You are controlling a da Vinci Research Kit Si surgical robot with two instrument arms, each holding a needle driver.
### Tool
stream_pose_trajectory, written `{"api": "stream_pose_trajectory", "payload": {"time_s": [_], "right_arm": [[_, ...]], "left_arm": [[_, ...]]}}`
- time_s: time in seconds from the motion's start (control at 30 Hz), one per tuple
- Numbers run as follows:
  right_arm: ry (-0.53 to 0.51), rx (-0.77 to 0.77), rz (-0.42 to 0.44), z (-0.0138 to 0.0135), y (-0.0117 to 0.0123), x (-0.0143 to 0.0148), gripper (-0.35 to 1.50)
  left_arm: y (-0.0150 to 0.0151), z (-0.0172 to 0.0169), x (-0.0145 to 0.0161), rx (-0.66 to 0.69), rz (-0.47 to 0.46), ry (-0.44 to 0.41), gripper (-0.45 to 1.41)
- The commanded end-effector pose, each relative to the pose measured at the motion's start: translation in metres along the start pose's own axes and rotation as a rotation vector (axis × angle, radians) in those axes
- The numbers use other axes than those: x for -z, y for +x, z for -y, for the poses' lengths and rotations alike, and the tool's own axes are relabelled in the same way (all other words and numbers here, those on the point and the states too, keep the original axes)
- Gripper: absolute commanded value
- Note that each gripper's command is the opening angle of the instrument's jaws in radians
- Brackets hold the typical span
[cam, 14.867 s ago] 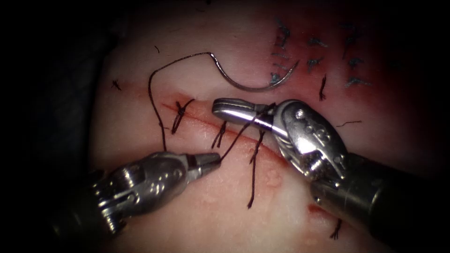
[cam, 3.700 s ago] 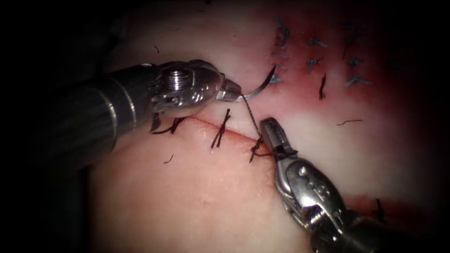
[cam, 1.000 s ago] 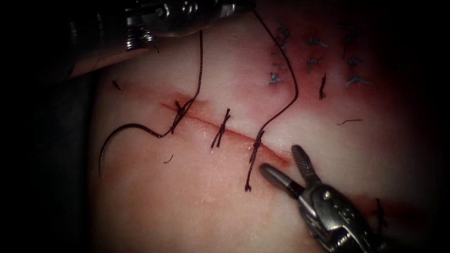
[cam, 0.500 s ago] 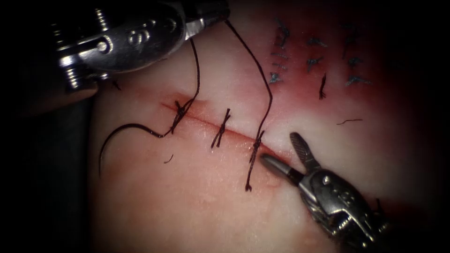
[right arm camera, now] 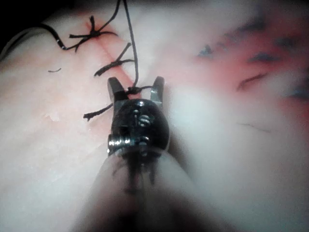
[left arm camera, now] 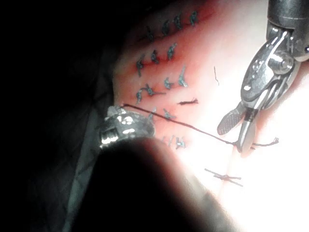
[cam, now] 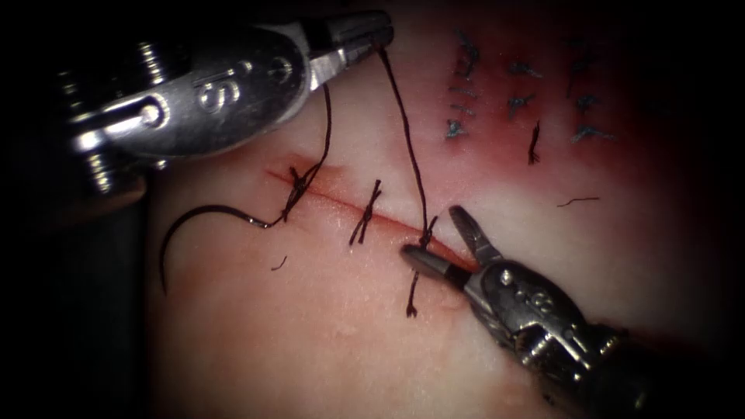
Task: Wound Closure
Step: With the right cutter, cut the suture length.
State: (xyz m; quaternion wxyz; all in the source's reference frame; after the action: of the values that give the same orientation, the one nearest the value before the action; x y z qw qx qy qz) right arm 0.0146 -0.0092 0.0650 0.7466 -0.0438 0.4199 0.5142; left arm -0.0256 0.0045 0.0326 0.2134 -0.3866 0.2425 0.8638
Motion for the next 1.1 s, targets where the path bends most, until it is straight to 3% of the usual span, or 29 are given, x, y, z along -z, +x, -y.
{"api": "stream_pose_trajectory", "payload": {"time_s": [0.03, 0.6, 1.03, 1.1], "right_arm": [[-0.004, 0.015, -0.006, 0.0002, 0.0004, -0.0014, 1.06], [-0.03, 0.099, -0.005, 0.0001, 0.002, -0.0051, 1.13], [-0.007, 0.136, -0.018, 0.0017, 0.0023, -0.0066, 1.08], [-0.006, 0.136, -0.018, 0.0017, 0.0023, -0.0067, 0.96]], "left_arm": [[0.0003, 0.0003, -0.0009, -0.002, -0.007, 0.002, -0.35], [0.0014, -0.0001, 0.0002, 0.0, -0.017, -0.002, -0.35], [0.0016, -0.0002, 0.0, 0.0, -0.02, -0.001, -0.35], [0.0018, -0.0003, 0.0001, 0.0, -0.022, -0.002, -0.35]]}}
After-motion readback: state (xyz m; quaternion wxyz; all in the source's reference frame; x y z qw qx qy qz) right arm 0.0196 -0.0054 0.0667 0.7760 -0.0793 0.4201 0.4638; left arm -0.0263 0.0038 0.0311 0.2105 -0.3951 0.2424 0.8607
